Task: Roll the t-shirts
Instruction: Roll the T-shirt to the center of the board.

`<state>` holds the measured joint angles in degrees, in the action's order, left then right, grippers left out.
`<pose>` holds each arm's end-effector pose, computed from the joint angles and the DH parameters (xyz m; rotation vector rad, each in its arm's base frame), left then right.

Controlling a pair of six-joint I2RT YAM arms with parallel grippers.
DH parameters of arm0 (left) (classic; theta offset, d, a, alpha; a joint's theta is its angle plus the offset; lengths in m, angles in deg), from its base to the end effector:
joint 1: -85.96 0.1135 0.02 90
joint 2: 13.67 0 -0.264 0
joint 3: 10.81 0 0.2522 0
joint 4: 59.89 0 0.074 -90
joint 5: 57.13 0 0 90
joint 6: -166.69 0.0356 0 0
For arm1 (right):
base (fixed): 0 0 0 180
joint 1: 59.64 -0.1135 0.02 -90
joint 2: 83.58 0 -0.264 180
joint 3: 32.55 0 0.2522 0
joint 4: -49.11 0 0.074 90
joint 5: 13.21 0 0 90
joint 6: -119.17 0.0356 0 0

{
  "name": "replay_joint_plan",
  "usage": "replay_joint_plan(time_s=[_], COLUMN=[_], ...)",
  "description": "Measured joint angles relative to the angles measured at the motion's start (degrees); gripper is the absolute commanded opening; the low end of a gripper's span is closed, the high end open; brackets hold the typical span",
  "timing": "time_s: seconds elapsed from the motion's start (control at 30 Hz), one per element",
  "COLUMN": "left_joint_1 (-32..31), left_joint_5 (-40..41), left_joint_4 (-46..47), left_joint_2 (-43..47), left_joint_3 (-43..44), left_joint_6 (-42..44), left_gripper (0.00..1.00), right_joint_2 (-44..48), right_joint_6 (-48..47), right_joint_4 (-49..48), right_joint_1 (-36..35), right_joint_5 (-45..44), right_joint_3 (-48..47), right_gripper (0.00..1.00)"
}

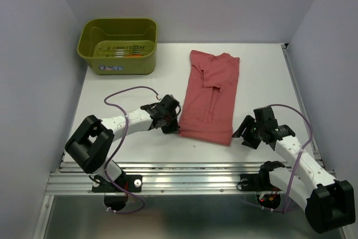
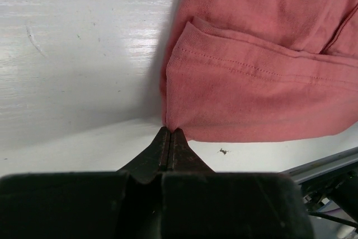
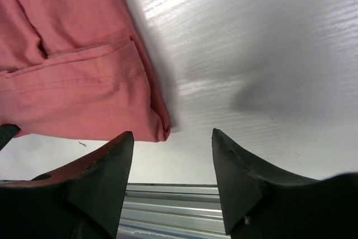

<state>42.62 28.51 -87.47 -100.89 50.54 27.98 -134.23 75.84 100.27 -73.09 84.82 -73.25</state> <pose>0.2158 -0.2074 0.1792 -0.0914 2.6631 -0.7036 0.1484 0.0406 0.1784 0.7325 2.6279 0.5177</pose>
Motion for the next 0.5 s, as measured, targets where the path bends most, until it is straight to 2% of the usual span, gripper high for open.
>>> replay_joint_plan(time_s=[0.03,0.1,0.13,0.2,0.23,0.33,0.5], left_joint_1=[0.0,0.0,0.0,0.0,0.02,0.04,0.04], left_joint_5=[0.09,0.17,0.15,0.13,0.13,0.13,0.15], left_joint_4=[-0.11,-0.22,-0.2,-0.09,-0.15,0.07,0.42], left_joint_2=[0.17,0.5,0.57,0.61,0.61,0.63,1.05], left_joint_3=[0.0,-0.02,-0.02,-0.26,-0.44,-1.16,-2.29], left_joint_6=[0.17,0.48,0.66,0.83,0.87,0.92,0.9], left_gripper=[0.0,0.0,0.0,0.0,0.0,0.0,0.0], right_joint_2=[0.39,0.76,0.76,0.2,-0.55,-3.45,-9.11], right_joint_6=[0.0,-0.33,-0.39,-1.03,-0.85,-1.05,-1.31], right_joint_4=[0.13,0.13,0.0,-0.72,-1.27,-3.54,-8.5], right_joint_1=[0.0,0.0,0.0,0.0,0.0,0.0,0.0], right_joint_5=[-0.13,-0.42,-0.59,-0.68,-0.74,-0.72,-0.39], right_joint_3=[-0.5,-1.46,-2.05,-2.99,-3.32,-3.45,-3.45], right_gripper=[0.48,0.34,0.21,0.13,0.1,0.07,0.07])
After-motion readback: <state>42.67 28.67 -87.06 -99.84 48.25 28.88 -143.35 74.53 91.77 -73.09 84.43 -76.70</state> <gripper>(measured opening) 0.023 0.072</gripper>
